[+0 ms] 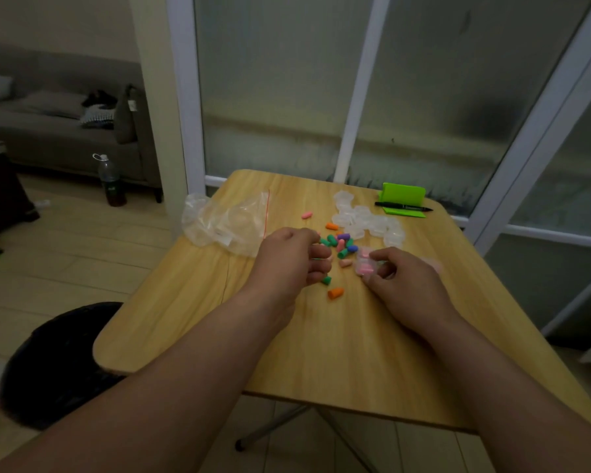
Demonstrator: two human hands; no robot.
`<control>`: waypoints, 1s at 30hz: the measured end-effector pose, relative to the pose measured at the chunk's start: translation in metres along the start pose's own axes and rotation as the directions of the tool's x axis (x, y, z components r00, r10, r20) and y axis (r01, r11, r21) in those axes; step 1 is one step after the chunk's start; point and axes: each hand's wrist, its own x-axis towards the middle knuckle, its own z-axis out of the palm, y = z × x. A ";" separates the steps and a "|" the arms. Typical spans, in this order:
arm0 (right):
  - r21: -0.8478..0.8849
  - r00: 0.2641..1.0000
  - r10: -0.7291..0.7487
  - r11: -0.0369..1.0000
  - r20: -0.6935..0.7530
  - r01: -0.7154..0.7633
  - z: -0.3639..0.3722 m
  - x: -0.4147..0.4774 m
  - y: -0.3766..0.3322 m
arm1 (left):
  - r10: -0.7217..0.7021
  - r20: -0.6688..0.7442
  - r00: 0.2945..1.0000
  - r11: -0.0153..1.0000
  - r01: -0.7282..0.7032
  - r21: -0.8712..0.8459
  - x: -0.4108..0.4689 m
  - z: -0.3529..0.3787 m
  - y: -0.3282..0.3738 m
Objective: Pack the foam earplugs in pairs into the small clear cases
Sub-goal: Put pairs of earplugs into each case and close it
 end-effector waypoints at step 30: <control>-0.412 0.927 0.369 0.835 -0.072 -0.365 -0.005 0.114 0.010 | -0.060 0.017 0.998 0.995 0.062 -0.075 0.020 -0.001 0.018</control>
